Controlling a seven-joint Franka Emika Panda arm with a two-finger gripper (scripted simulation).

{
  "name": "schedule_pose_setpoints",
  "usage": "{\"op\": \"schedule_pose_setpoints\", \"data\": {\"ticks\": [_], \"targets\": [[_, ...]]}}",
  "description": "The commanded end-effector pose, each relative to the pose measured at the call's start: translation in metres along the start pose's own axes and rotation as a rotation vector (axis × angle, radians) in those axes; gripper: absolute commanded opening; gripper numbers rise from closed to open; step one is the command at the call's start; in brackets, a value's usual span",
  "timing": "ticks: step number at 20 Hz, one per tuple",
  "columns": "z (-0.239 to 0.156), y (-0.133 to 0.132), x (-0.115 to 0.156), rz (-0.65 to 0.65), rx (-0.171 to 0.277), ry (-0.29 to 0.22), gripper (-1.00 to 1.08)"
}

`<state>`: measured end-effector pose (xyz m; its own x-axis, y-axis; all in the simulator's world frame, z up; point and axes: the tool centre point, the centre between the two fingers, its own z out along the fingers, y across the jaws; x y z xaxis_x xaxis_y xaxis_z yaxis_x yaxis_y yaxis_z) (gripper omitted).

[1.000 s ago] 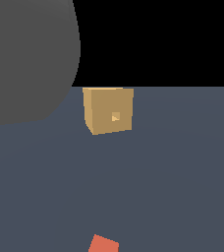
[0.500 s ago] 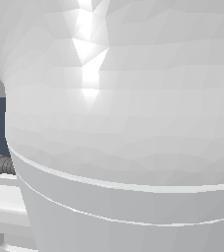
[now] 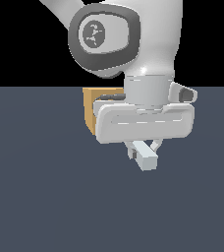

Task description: Insert the peg into the horizontal hole in a box.

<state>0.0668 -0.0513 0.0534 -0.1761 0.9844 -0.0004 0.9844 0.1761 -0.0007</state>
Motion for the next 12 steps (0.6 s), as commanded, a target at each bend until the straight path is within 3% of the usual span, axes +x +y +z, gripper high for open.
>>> {"op": "schedule_pose_setpoints", "data": {"ticks": [1, 7, 12], "targets": [[-0.006, 0.012, 0.039, -0.064, -0.001, -0.001, -1.0], [-0.014, 0.026, 0.105, -0.167, -0.001, -0.001, -1.0], [-0.017, 0.029, 0.126, -0.2, -0.001, 0.0, -1.0]]}}
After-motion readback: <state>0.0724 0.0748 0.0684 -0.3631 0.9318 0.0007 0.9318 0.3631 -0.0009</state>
